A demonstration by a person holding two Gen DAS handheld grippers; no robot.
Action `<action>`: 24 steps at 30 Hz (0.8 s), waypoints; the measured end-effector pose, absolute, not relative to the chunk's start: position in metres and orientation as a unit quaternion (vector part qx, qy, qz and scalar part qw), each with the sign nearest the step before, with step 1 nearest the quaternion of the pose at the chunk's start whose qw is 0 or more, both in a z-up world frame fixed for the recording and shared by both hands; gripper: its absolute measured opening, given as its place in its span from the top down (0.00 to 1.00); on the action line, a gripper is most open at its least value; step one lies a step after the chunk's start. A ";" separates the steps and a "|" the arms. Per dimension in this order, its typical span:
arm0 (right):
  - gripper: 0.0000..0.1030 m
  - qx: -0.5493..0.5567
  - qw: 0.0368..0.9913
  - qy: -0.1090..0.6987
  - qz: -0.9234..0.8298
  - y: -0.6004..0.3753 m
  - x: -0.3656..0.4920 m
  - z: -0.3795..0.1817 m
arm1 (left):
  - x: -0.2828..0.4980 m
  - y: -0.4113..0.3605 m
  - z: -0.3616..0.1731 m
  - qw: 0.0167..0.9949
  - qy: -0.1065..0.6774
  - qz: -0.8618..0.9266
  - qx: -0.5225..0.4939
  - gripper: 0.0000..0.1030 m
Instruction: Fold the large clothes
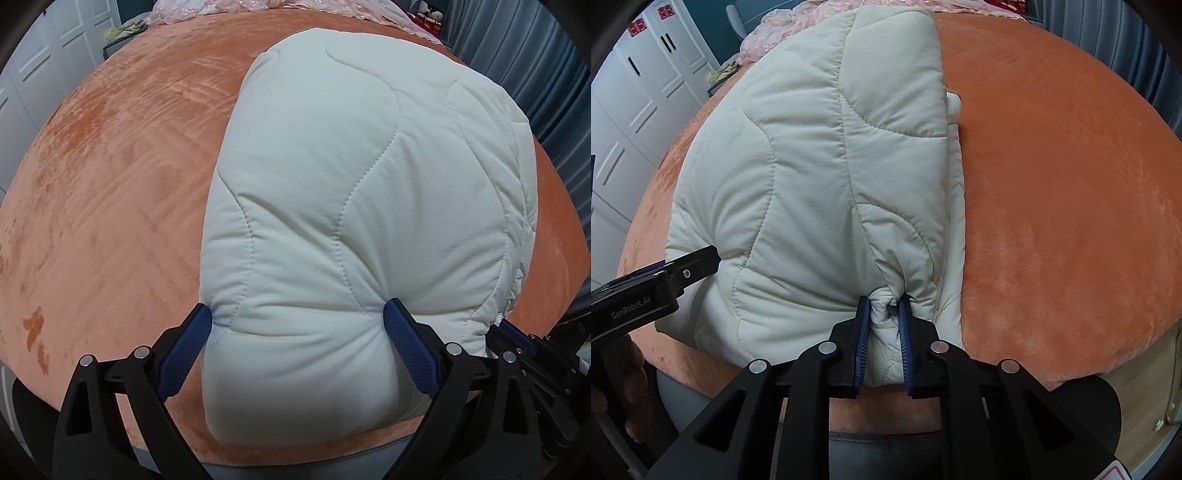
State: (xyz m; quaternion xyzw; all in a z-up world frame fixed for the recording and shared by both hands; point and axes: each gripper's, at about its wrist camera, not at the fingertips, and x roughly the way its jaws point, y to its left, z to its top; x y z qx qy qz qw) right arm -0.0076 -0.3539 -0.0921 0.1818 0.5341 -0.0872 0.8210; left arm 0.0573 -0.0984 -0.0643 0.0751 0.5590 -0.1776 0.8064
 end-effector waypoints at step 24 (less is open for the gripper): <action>0.89 0.388 0.804 0.424 -0.151 -0.448 0.098 -0.037 | 0.199 -0.146 -0.015 0.812 0.553 -0.187 0.022 0.34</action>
